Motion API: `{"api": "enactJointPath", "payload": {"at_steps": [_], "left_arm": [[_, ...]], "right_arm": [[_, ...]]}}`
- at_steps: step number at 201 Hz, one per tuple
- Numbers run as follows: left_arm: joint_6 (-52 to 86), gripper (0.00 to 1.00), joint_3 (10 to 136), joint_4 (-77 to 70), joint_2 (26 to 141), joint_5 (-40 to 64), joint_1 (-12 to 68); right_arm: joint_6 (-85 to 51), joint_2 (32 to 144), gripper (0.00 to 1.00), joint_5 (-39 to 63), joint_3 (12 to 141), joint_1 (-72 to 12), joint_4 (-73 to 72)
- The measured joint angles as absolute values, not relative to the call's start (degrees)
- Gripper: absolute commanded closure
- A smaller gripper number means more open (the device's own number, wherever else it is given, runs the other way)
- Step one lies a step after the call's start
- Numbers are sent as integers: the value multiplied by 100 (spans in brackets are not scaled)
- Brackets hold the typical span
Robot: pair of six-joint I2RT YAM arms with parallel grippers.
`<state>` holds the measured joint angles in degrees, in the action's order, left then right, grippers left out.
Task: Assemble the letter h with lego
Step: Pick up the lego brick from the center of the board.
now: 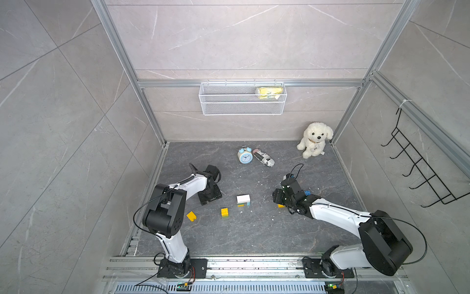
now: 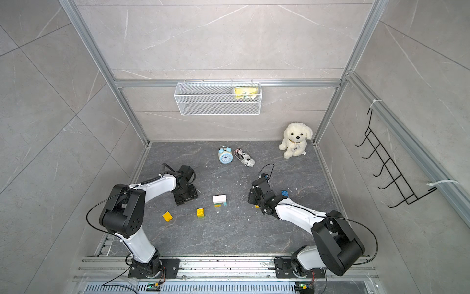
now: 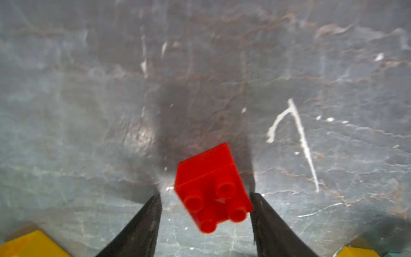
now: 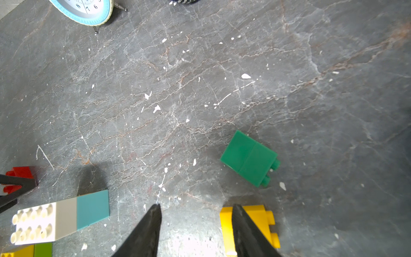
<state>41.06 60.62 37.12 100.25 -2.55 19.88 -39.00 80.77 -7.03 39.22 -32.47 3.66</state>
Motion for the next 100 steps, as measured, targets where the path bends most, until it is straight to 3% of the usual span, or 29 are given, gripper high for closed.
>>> {"api": "enactJointPath", "payload": {"at_steps": [100], "left_arm": [[4508, 32, 6274, 3798, 10036, -263, 1988]], "right_arm": [[-3900, 8079, 46, -703, 3924, -3247, 366]]}}
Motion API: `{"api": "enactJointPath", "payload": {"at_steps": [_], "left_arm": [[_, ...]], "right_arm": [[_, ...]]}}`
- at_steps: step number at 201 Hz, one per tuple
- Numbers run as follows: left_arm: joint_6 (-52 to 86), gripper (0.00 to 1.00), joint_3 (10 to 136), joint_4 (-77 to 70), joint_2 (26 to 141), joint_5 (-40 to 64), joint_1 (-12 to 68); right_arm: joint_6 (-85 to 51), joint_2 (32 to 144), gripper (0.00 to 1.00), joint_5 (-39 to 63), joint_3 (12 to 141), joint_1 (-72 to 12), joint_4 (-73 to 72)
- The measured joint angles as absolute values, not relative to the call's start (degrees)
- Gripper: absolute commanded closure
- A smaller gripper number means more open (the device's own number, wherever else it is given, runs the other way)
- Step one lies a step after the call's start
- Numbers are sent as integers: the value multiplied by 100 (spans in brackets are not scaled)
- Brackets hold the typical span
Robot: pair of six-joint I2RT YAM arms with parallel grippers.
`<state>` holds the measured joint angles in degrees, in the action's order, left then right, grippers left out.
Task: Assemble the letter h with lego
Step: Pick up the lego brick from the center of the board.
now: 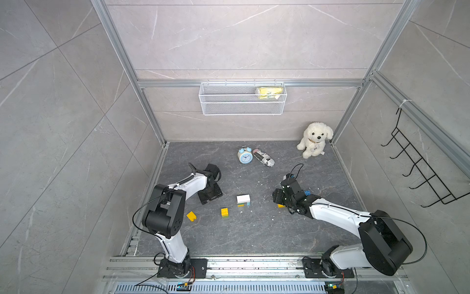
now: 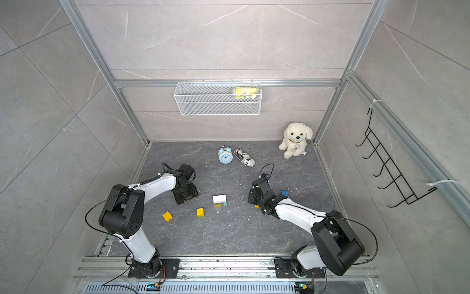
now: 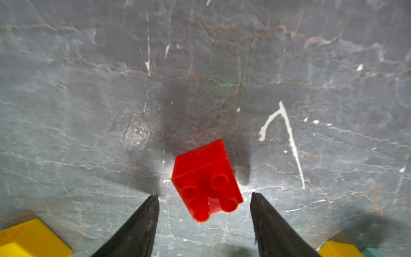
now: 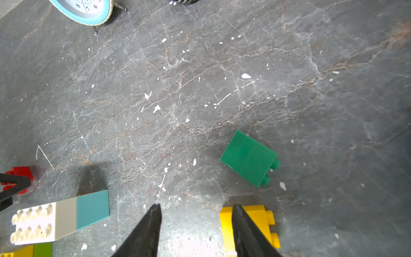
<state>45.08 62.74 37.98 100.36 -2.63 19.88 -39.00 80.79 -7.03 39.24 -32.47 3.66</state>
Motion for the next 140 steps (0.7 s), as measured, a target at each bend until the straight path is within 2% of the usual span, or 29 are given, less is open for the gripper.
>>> {"api": "enactJointPath", "payload": {"at_steps": [80, 140], "left_arm": [[4910, 47, 6659, 3798, 10267, -294, 1984], [4932, 54, 6726, 3809, 10536, -298, 1984]], "right_arm": [[-3898, 8079, 46, -705, 3938, -3247, 366], [-3898, 8079, 46, -705, 3942, -3247, 366]]}}
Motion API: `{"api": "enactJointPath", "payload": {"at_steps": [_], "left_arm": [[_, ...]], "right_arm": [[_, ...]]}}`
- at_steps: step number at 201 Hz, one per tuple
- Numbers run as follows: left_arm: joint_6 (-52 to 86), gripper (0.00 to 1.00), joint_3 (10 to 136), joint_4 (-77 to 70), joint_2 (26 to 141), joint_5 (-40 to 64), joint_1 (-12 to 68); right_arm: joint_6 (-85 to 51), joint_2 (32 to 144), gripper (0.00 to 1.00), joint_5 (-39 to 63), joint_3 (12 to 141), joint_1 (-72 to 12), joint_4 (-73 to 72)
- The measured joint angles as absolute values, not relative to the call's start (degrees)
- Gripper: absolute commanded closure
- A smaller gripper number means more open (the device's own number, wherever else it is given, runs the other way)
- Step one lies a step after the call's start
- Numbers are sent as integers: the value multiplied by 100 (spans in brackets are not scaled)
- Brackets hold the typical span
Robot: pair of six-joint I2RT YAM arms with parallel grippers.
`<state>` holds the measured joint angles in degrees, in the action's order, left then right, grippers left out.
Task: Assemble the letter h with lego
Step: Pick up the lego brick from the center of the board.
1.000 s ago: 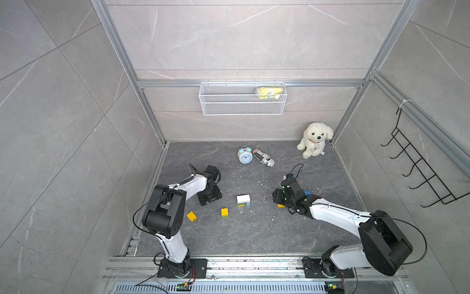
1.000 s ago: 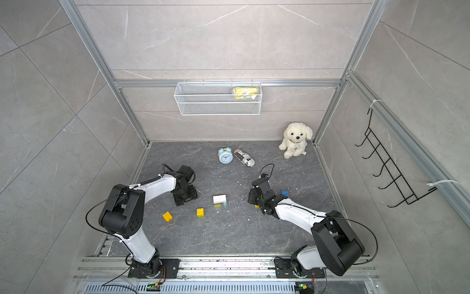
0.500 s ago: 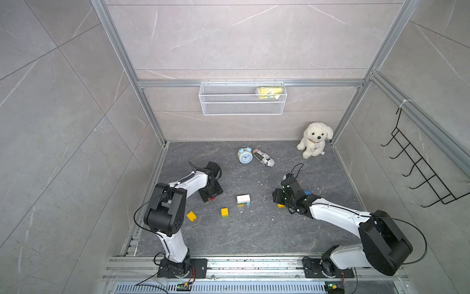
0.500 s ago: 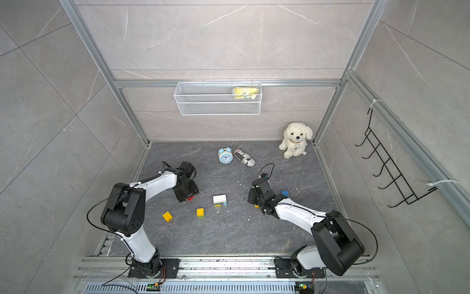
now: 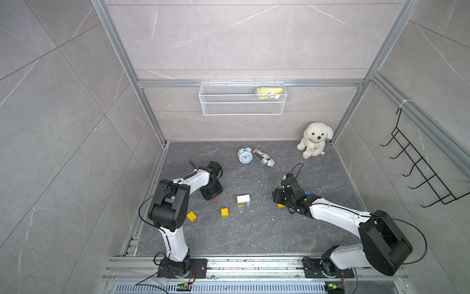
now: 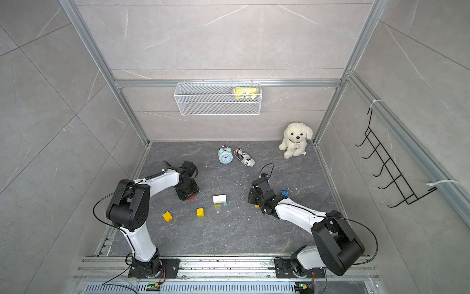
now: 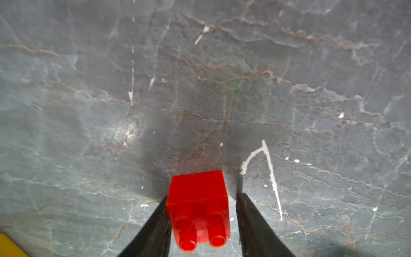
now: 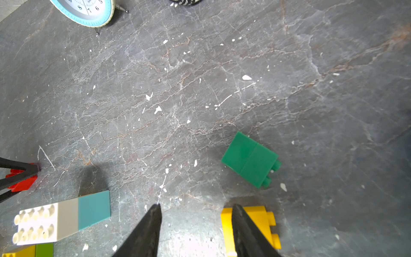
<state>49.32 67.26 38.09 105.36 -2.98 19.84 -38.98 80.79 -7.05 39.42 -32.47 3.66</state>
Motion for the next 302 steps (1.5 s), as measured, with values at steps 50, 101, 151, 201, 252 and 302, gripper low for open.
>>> {"api": "enactJointPath", "payload": {"at_steps": [50, 101, 151, 201, 252, 302], "left_arm": [[4925, 42, 6729, 3813, 10536, -303, 1984], [4925, 52, 6731, 3857, 10534, -360, 1984], [4908, 52, 6766, 3876, 10534, -403, 1984], [4838, 49, 6796, 3938, 10534, -423, 1984], [4794, 57, 6884, 3983, 10534, -436, 1984], [4794, 61, 6884, 3977, 10538, -408, 1984]], "right_arm": [[-3898, 8079, 46, -705, 3944, -3247, 368], [-3898, 8079, 46, -705, 3944, -3247, 368], [-3896, 8079, 46, -705, 3944, -3247, 368], [-3881, 8079, 46, -703, 3944, -3247, 366], [-3881, 8079, 46, -703, 3951, -3247, 366], [-3881, 8079, 46, -705, 3966, -3247, 368]]}}
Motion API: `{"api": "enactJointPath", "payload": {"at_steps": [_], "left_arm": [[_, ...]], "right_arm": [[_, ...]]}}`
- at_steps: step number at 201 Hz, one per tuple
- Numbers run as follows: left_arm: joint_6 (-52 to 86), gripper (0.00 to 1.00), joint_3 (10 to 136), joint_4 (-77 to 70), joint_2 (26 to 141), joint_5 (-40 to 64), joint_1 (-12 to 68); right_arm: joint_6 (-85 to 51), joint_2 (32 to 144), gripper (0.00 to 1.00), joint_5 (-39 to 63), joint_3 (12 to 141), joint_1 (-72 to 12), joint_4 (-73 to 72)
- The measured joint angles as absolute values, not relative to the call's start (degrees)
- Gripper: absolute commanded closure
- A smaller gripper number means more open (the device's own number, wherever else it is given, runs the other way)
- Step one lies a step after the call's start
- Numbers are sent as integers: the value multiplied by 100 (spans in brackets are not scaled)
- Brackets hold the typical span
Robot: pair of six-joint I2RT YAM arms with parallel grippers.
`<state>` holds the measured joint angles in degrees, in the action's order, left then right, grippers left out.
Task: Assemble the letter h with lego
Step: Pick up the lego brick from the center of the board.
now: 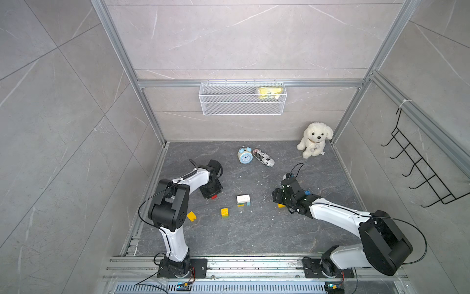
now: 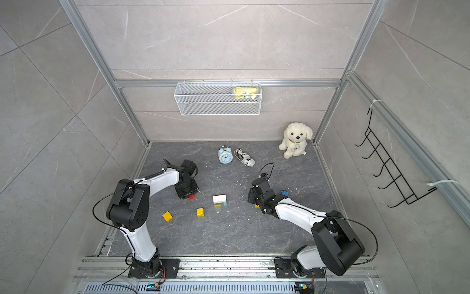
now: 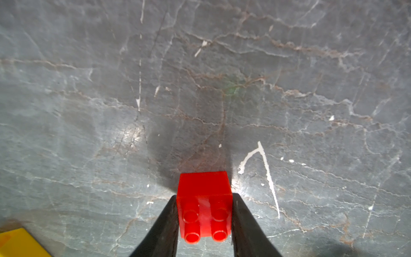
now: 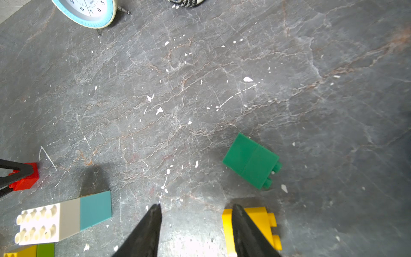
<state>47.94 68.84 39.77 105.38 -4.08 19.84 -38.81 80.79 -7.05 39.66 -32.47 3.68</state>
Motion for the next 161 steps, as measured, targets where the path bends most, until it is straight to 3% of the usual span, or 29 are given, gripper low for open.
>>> {"api": "enactJointPath", "payload": {"at_steps": [19, 57, 103, 161], "left_arm": [[4790, 61, 6884, 3979, 10538, -395, 1984], [4711, 81, 6901, 3975, 10538, -381, 1984], [4622, 82, 6864, 4062, 10309, -340, 2047], [4534, 82, 6831, 4580, 9015, -349, 2746]], "right_arm": [[-3881, 8079, 46, -705, 3966, -3247, 368], [-3881, 8079, 46, -705, 3968, -3247, 368], [-3881, 8079, 46, -705, 3970, -3247, 368], [-3881, 8079, 46, -703, 3970, -3247, 368]]}}
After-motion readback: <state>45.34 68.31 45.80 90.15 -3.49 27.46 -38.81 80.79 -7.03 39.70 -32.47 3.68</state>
